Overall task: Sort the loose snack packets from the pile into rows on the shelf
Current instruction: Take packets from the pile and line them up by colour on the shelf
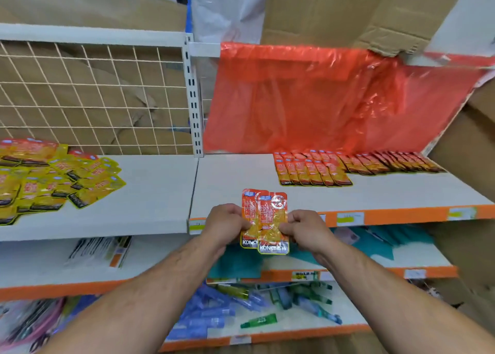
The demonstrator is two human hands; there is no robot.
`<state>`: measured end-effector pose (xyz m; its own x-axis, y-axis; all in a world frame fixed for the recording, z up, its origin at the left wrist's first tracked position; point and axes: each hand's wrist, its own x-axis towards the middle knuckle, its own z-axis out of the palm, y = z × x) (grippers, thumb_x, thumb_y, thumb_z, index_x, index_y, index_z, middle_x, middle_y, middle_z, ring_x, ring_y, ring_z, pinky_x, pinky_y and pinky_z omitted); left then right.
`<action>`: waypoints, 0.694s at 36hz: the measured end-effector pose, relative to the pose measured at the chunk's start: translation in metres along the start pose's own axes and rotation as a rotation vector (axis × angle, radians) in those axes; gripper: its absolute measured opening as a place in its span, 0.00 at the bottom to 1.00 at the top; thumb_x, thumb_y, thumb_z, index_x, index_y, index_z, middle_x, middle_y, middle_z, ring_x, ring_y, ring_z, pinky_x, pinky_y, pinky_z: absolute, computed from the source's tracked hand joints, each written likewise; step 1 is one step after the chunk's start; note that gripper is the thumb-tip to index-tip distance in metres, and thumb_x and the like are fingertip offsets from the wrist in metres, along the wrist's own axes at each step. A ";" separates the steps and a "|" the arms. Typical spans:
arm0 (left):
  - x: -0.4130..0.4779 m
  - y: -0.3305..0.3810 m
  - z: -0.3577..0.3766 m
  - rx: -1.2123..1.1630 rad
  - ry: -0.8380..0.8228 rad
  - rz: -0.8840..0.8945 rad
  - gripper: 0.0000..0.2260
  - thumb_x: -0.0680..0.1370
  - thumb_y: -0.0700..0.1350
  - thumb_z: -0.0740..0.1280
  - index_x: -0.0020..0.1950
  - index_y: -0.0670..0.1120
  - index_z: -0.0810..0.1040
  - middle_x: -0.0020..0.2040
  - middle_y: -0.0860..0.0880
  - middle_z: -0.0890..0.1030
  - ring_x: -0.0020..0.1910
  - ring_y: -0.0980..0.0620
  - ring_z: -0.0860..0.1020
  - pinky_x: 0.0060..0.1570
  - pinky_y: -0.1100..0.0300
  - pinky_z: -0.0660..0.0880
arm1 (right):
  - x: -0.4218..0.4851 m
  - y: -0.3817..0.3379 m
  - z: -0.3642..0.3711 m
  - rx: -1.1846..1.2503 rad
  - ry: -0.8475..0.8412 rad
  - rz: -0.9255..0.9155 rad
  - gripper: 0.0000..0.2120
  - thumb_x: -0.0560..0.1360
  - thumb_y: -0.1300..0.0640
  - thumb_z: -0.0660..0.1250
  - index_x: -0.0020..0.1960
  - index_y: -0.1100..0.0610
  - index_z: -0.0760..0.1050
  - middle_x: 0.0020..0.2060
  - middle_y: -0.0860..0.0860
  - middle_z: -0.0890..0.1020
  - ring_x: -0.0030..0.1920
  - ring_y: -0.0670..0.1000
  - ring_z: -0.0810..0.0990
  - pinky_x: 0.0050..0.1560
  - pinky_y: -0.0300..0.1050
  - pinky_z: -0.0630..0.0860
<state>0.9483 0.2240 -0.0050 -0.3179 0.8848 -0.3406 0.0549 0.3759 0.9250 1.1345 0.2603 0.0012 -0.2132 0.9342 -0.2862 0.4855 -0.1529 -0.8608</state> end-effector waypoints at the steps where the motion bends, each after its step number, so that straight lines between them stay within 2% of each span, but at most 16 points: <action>1: 0.000 0.003 0.014 -0.002 0.000 0.001 0.05 0.70 0.31 0.70 0.45 0.38 0.80 0.42 0.40 0.85 0.36 0.44 0.82 0.40 0.48 0.81 | 0.001 0.005 -0.012 -0.001 0.007 -0.001 0.08 0.76 0.63 0.70 0.40 0.58 0.73 0.33 0.54 0.75 0.31 0.49 0.70 0.29 0.39 0.64; 6: -0.001 0.018 0.087 0.001 -0.001 0.019 0.05 0.72 0.32 0.70 0.43 0.40 0.78 0.42 0.41 0.84 0.35 0.47 0.81 0.31 0.59 0.76 | 0.007 0.033 -0.077 0.023 0.010 0.012 0.05 0.75 0.63 0.71 0.43 0.60 0.76 0.35 0.57 0.77 0.34 0.52 0.73 0.36 0.43 0.67; 11: 0.004 0.033 0.151 -0.017 0.006 0.021 0.05 0.73 0.31 0.69 0.43 0.40 0.78 0.40 0.42 0.83 0.32 0.48 0.80 0.29 0.60 0.74 | 0.018 0.057 -0.139 0.010 0.033 0.016 0.06 0.77 0.61 0.70 0.42 0.60 0.74 0.34 0.57 0.73 0.32 0.51 0.69 0.29 0.39 0.65; 16: 0.013 0.044 0.195 -0.015 0.002 0.011 0.07 0.74 0.31 0.69 0.40 0.41 0.78 0.37 0.44 0.82 0.31 0.49 0.79 0.29 0.60 0.74 | 0.030 0.075 -0.182 0.048 0.043 0.037 0.13 0.77 0.62 0.70 0.36 0.59 0.69 0.28 0.55 0.70 0.29 0.52 0.68 0.36 0.47 0.66; 19: 0.022 0.053 0.211 -0.006 0.015 0.016 0.08 0.74 0.31 0.69 0.39 0.42 0.77 0.36 0.45 0.82 0.30 0.51 0.79 0.26 0.63 0.72 | 0.040 0.081 -0.198 0.068 0.048 0.047 0.12 0.77 0.62 0.70 0.37 0.59 0.71 0.26 0.53 0.73 0.27 0.52 0.69 0.33 0.45 0.66; 21: 0.034 0.057 0.221 0.001 0.019 0.007 0.08 0.74 0.31 0.69 0.39 0.42 0.77 0.38 0.44 0.83 0.33 0.50 0.81 0.29 0.60 0.76 | 0.048 0.083 -0.206 0.094 0.041 0.063 0.10 0.78 0.61 0.69 0.39 0.60 0.73 0.25 0.53 0.73 0.26 0.52 0.69 0.29 0.44 0.64; 23: 0.048 0.061 0.230 0.009 0.007 -0.007 0.07 0.73 0.32 0.70 0.39 0.42 0.77 0.40 0.43 0.84 0.38 0.47 0.83 0.38 0.53 0.81 | 0.057 0.084 -0.212 0.111 0.043 0.074 0.10 0.78 0.61 0.68 0.39 0.60 0.73 0.24 0.54 0.73 0.24 0.52 0.69 0.28 0.44 0.63; 24: 0.055 0.063 0.234 0.008 -0.008 -0.011 0.07 0.73 0.32 0.70 0.39 0.42 0.77 0.41 0.43 0.84 0.38 0.46 0.83 0.39 0.51 0.82 | 0.062 0.084 -0.215 0.109 0.048 0.073 0.10 0.78 0.62 0.67 0.38 0.60 0.73 0.24 0.53 0.74 0.22 0.50 0.69 0.28 0.44 0.63; 25: 0.061 0.065 0.238 0.012 -0.024 -0.009 0.08 0.72 0.32 0.71 0.39 0.42 0.76 0.39 0.43 0.83 0.36 0.47 0.82 0.37 0.53 0.80 | 0.067 0.084 -0.218 0.105 0.056 0.069 0.11 0.78 0.62 0.67 0.37 0.59 0.73 0.23 0.51 0.74 0.22 0.48 0.70 0.28 0.43 0.64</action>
<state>1.1575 0.3681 -0.0056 -0.2960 0.8876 -0.3531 0.0635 0.3871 0.9199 1.3458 0.3808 0.0015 -0.1331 0.9363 -0.3250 0.4055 -0.2477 -0.8799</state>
